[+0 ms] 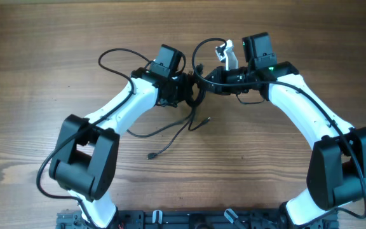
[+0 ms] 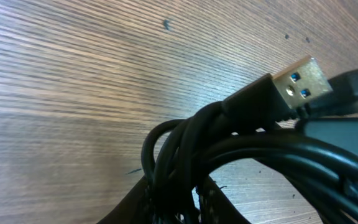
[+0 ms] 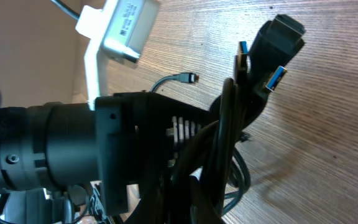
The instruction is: Untangle cables
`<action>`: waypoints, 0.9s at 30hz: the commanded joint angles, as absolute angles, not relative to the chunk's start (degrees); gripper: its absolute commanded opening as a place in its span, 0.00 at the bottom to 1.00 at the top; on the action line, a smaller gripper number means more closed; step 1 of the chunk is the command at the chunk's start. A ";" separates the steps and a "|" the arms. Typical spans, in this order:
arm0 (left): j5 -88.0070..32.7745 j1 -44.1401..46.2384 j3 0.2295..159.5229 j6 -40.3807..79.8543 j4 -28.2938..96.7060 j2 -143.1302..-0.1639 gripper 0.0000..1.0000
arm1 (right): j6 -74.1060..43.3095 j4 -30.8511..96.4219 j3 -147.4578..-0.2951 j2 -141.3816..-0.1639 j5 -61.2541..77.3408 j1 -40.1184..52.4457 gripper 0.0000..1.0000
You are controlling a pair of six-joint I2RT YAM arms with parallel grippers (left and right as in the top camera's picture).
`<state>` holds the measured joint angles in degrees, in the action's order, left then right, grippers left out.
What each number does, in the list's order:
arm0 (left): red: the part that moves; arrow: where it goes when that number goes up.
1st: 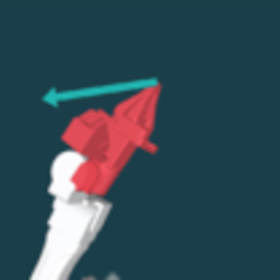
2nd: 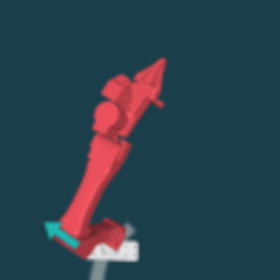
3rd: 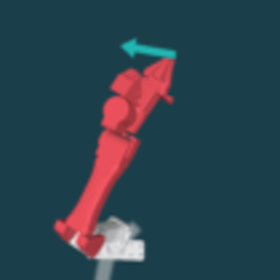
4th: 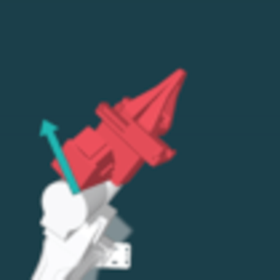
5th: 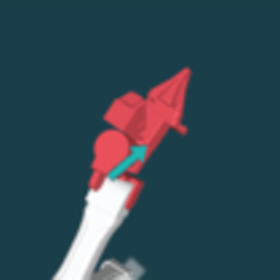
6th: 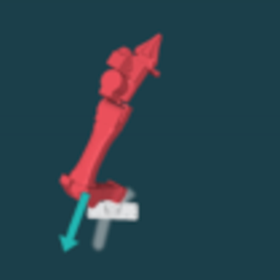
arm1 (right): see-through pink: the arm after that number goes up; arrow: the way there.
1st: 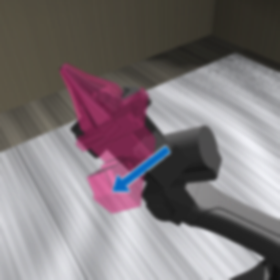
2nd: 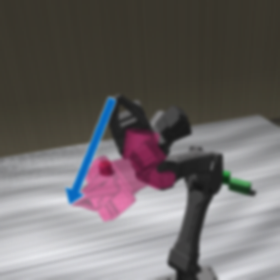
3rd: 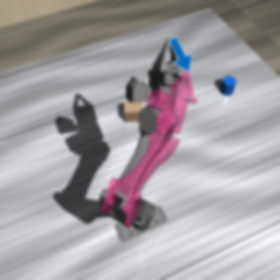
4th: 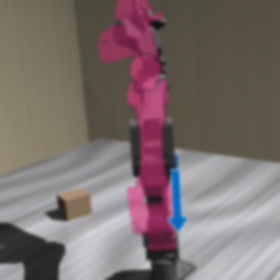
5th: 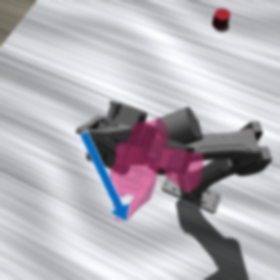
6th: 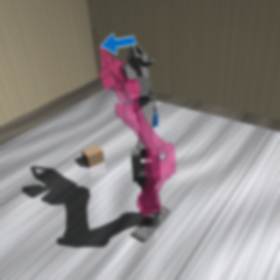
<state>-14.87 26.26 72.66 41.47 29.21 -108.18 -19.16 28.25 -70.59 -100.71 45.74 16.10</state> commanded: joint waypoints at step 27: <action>-10.68 18.24 72.99 56.69 31.35 -103.63 0.04 | -21.02 30.37 -70.83 -98.76 46.00 16.95 0.54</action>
<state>-12.29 20.71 72.66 47.16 30.46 -108.09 -20.05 30.83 -70.59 -100.49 43.90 16.27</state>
